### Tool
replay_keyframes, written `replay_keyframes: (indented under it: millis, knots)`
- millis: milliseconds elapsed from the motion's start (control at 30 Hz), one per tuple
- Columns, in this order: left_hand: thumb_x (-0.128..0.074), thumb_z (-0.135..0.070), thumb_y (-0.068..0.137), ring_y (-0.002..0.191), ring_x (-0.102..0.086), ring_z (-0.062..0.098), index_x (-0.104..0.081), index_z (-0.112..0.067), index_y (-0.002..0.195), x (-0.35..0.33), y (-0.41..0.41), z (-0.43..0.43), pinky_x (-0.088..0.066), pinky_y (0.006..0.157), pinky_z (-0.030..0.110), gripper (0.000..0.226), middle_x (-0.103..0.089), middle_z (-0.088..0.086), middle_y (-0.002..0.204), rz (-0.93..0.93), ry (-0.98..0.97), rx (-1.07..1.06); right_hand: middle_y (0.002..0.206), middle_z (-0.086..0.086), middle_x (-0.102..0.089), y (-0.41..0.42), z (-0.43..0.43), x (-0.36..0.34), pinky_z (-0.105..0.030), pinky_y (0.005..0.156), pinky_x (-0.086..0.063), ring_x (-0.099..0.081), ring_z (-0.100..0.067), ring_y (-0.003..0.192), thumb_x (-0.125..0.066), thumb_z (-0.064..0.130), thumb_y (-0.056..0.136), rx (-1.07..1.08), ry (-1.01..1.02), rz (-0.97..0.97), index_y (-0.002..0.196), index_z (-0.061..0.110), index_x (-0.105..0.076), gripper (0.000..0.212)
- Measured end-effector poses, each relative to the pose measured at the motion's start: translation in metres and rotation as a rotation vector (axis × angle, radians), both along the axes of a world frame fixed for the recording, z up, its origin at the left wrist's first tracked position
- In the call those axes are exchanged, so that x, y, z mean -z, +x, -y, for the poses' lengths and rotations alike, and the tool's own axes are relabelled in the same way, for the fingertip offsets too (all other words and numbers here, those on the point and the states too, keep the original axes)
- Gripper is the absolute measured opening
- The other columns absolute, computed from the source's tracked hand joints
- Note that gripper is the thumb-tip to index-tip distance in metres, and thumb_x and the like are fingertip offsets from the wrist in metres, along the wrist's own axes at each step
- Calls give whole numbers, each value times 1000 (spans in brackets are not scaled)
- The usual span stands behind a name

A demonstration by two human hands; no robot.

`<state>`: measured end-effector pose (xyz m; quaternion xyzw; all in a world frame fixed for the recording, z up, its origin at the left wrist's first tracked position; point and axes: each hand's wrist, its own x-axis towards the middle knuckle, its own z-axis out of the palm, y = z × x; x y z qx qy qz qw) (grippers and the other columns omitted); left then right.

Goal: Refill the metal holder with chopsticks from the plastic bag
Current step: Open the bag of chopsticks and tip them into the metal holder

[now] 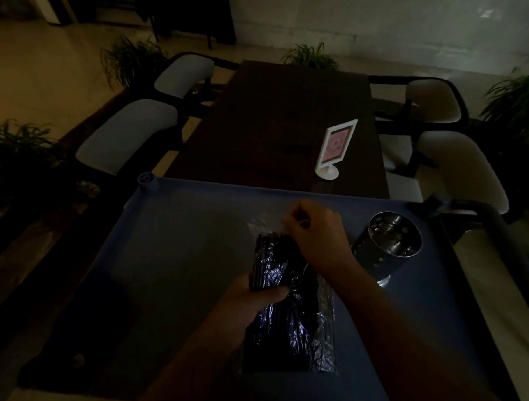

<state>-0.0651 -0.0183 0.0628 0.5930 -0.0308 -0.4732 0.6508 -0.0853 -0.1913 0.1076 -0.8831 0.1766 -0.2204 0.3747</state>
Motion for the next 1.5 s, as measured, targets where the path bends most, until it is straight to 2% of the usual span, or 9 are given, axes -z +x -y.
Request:
replay_keyframes:
  millis: [100,233,400,533,667,867,1100,1267,1500]
  knots:
    - [-78,-7,72,94,-74,30,-76,-17,95,-4,1,-2,-60,78,43,25,-77,13,101,-1,-33,9,66,18,-57,3,5,-5,1,60,-42,-59,15,66,-69,13,88,-8,8,41,75,23,-57,20]
    - [-81,-14,66,95,-74,29,-74,-18,99,-5,1,-3,-60,73,38,34,-77,12,103,-1,-30,19,74,2,-66,9,13,-9,-12,60,-45,-61,-3,66,-68,17,89,-47,-29,-2,83,12,-63,10]
    - [-86,-27,59,92,-75,25,-76,-20,92,-2,-1,-2,-57,78,42,35,-78,9,100,15,11,45,69,7,-64,12,22,-11,-11,53,-41,-59,-2,60,-64,21,91,-78,-8,-82,82,21,-60,11]
    - [-88,-24,58,90,-75,23,-74,-23,97,1,0,-2,-60,70,36,42,-79,5,99,-6,9,57,64,9,-62,11,29,-12,-10,50,-41,-55,2,53,-64,20,91,-79,-25,-94,78,24,-57,15]
    - [-81,-14,73,79,-76,11,-77,-34,86,1,-2,-2,-59,55,24,24,-80,-7,89,-27,-18,87,59,11,-58,10,34,-13,-5,51,-40,-54,4,50,-65,18,91,-71,-25,-105,77,20,-57,16]
    - [-91,-30,53,96,-74,26,-66,-17,112,0,-5,1,-56,86,49,65,-78,5,104,-17,56,97,67,1,-64,9,40,-14,-23,56,-45,-60,-12,60,-64,20,92,-82,-12,-144,81,16,-61,12]
    - [-84,-25,62,84,-76,19,-77,-31,84,-1,-8,3,-59,61,31,23,-79,0,94,-10,48,109,73,5,-61,12,51,-17,-22,61,-45,-59,-8,65,-64,21,92,-83,-57,-143,84,18,-61,9]
    - [-84,-20,62,86,-76,23,-76,-23,94,-3,-12,6,-60,61,28,33,-79,4,95,-16,27,104,69,16,-55,16,59,-19,-10,58,-39,-53,3,63,-64,21,92,-95,-79,-123,79,24,-58,14]
    - [-83,-24,56,80,-77,16,-70,-22,95,-2,-15,9,-59,59,26,42,-80,-3,88,-10,43,146,74,15,-55,19,71,-20,-15,62,-40,-53,1,70,-62,22,94,-156,-90,-208,86,23,-59,8]
